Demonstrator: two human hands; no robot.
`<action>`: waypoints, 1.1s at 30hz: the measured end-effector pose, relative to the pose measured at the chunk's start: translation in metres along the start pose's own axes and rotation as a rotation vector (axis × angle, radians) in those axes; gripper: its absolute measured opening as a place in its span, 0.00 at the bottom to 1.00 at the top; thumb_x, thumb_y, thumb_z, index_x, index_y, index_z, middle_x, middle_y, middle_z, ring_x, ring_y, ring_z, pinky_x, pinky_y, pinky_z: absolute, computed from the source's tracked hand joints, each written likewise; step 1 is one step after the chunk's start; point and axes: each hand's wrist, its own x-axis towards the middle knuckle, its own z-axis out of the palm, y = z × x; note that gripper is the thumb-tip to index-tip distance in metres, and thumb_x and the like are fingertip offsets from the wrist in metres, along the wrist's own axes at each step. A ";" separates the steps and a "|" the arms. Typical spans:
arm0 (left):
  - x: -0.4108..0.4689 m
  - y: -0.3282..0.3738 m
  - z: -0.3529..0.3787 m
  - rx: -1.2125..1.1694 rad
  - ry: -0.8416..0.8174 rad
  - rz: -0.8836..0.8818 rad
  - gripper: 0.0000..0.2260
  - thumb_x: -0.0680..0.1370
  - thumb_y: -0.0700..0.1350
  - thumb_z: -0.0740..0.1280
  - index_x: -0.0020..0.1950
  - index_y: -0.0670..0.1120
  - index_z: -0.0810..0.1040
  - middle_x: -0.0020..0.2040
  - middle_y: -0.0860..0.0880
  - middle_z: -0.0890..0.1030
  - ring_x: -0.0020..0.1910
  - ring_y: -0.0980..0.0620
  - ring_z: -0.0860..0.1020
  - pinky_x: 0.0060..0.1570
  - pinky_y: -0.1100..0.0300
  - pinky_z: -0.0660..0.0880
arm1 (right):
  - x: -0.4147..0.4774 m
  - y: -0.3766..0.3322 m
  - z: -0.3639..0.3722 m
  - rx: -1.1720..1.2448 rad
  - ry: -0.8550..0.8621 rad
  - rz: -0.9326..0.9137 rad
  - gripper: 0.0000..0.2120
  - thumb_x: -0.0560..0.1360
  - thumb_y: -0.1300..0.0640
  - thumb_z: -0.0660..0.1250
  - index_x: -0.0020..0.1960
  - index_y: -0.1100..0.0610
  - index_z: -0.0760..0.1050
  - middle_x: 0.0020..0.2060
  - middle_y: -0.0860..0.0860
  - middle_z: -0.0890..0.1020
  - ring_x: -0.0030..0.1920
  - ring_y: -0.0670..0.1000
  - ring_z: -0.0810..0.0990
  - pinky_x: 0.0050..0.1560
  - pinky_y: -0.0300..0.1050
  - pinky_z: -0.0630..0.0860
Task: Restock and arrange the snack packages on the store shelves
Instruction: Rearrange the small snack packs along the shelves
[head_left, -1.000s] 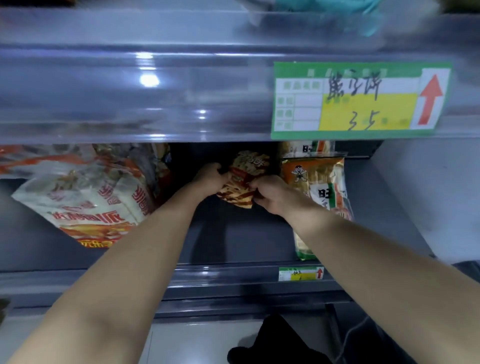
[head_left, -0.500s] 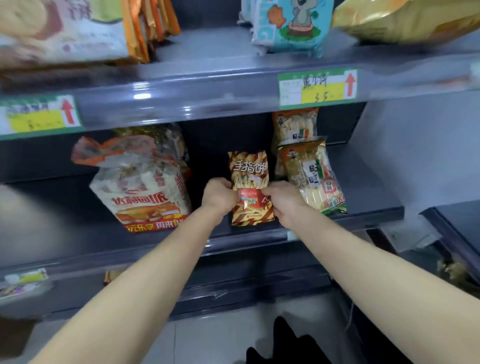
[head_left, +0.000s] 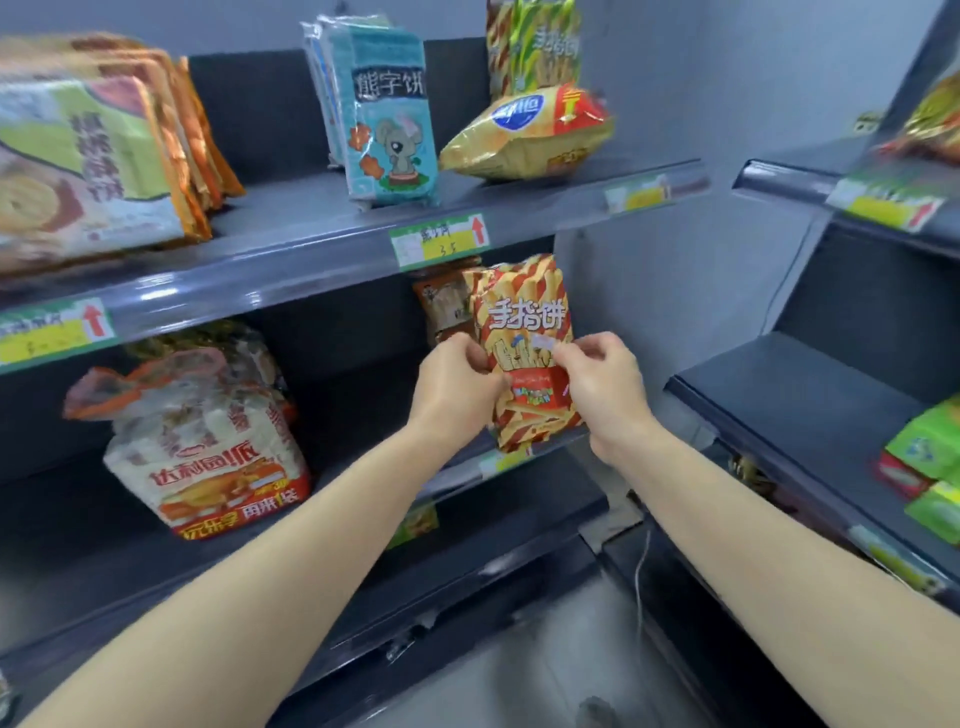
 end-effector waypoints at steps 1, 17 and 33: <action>-0.002 0.014 0.004 0.016 0.006 0.050 0.07 0.72 0.42 0.71 0.44 0.44 0.73 0.47 0.47 0.81 0.46 0.47 0.81 0.46 0.47 0.80 | -0.001 -0.009 -0.009 0.017 0.020 -0.029 0.14 0.75 0.51 0.68 0.54 0.57 0.70 0.48 0.51 0.79 0.44 0.46 0.80 0.40 0.43 0.79; 0.073 0.218 0.067 -0.147 0.101 0.476 0.04 0.75 0.41 0.69 0.46 0.45 0.74 0.45 0.48 0.80 0.47 0.49 0.80 0.48 0.52 0.80 | 0.114 -0.168 -0.116 0.205 0.248 -0.576 0.13 0.69 0.55 0.74 0.39 0.52 0.68 0.38 0.48 0.78 0.37 0.44 0.78 0.37 0.37 0.77; 0.243 0.270 0.079 0.248 0.021 0.202 0.18 0.77 0.37 0.64 0.67 0.46 0.71 0.54 0.46 0.79 0.47 0.49 0.79 0.48 0.56 0.78 | 0.332 -0.186 -0.090 0.067 -0.052 -0.545 0.09 0.72 0.68 0.64 0.48 0.58 0.68 0.44 0.51 0.77 0.46 0.50 0.77 0.41 0.42 0.75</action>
